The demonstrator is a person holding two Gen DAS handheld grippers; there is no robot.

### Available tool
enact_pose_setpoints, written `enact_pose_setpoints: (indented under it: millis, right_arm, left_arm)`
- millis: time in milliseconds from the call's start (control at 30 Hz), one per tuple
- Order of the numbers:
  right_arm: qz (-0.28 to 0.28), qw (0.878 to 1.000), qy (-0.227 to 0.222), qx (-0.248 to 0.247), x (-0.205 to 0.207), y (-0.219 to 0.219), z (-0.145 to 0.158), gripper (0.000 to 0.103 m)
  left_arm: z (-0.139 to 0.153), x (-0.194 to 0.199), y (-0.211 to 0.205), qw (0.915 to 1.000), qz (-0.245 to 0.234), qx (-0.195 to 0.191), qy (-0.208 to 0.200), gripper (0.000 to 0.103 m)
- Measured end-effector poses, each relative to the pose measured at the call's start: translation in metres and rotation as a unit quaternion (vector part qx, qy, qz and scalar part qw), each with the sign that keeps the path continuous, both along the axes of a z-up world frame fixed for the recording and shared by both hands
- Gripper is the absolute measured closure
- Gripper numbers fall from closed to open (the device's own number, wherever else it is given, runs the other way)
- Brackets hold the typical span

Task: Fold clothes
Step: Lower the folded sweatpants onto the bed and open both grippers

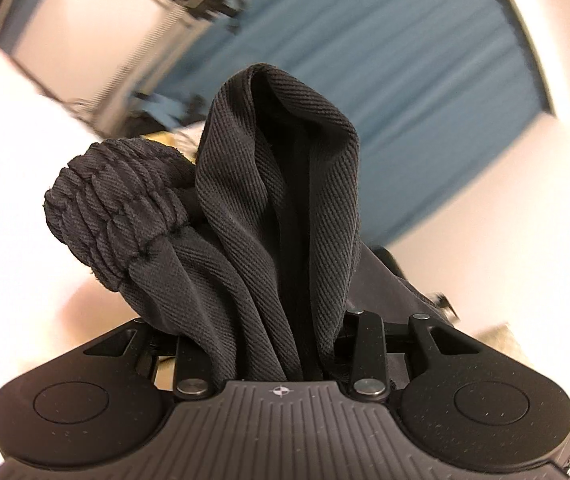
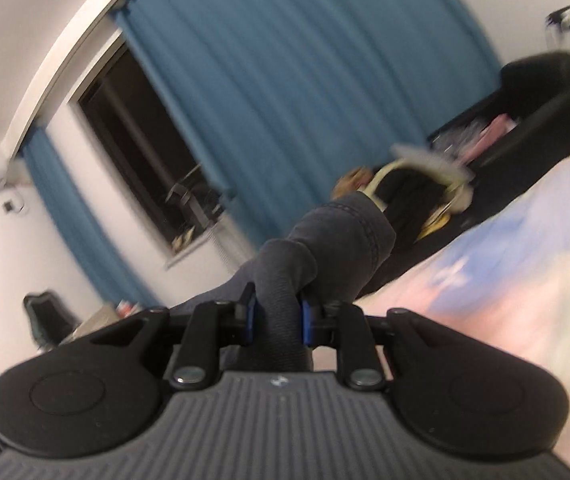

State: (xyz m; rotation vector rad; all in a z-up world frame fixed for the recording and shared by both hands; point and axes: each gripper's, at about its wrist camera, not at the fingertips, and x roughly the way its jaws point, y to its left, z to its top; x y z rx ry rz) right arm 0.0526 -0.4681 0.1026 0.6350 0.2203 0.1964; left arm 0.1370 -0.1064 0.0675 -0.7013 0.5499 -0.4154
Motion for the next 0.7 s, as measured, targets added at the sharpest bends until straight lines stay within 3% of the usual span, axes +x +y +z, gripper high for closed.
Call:
enact_pose_setpoints:
  millis: [133, 300, 433, 567, 633, 700]
  right_arm:
    - [-0.049, 0.999, 0.002, -0.014, -0.021, -0.067, 0.004, 0.081]
    - [-0.099, 0.994, 0.017, -0.034, -0.039, -0.140, -0.027, 0.081]
    - [-0.135, 0.988, 0.069, -0.016, -0.041, -0.191, -0.088, 0.081]
    - [-0.151, 0.978, 0.142, 0.000, -0.043, -0.222, -0.163, 0.081]
    - [-0.156, 0.971, 0.178, 0.010, -0.043, -0.228, -0.203, 0.080]
    - [-0.161, 0.970, 0.180, 0.019, -0.044, -0.228, -0.224, 0.079]
  left_arm:
    - [-0.012, 0.020, -0.074, 0.9984, -0.055, -0.008, 0.000, 0.062]
    - [-0.064, 0.021, -0.154, 0.9930, -0.118, -0.005, 0.010, 0.062]
    - [-0.124, 0.022, -0.199, 0.9859, -0.162, 0.028, 0.028, 0.062]
    - [-0.188, 0.033, -0.226, 0.9778, -0.186, 0.057, 0.079, 0.062]
    - [-0.208, 0.035, -0.226, 0.9762, -0.190, 0.058, 0.086, 0.061]
    - [-0.225, 0.036, -0.223, 0.9754, -0.194, 0.057, 0.089, 0.058]
